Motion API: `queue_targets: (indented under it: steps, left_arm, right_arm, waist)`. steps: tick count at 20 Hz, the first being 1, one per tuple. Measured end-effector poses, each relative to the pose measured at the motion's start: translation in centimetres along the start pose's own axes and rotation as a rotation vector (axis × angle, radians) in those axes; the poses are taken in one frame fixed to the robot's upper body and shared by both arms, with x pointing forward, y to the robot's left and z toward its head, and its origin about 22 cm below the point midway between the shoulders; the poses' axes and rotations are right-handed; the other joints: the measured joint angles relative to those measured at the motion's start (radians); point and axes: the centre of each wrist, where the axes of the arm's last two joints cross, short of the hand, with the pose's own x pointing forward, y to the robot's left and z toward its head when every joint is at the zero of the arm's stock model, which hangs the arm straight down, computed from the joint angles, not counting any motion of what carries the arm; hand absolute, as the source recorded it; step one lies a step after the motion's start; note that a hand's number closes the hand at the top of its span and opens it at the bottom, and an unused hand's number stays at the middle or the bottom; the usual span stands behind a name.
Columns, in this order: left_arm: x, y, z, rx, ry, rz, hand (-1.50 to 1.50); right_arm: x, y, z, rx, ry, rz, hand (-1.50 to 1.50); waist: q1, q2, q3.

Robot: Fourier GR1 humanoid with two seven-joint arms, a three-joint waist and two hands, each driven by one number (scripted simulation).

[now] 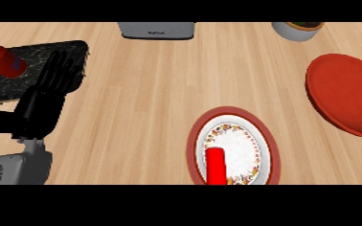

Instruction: Pick the bell pepper from the plate and place it in the bowl

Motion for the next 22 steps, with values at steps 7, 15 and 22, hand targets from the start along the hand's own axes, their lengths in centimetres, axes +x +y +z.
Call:
queue_targets:
  steps: [7,15,22]
  left_arm:
    - [0.4,-1.2,0.0,-0.017,-0.006,0.004,0.0]
    - [0.3,-1.9,-0.6,-0.041,-0.015,0.007,0.0]
    - [0.4,-2.4,-0.7,-0.051,-0.017,0.015,0.0]
  right_arm:
    - [-1.0,3.3,-4.3,0.017,0.021,0.005,1.5]
    - [-1.5,7.4,-6.1,0.166,0.159,0.02,-1.5]
    - [-1.6,9.6,-6.4,0.285,0.129,-0.118,-1.5]
  waist:
    - [0.018,0.004,0.001]
    - [0.04,0.016,0.003]
    - [0.05,0.023,0.006]
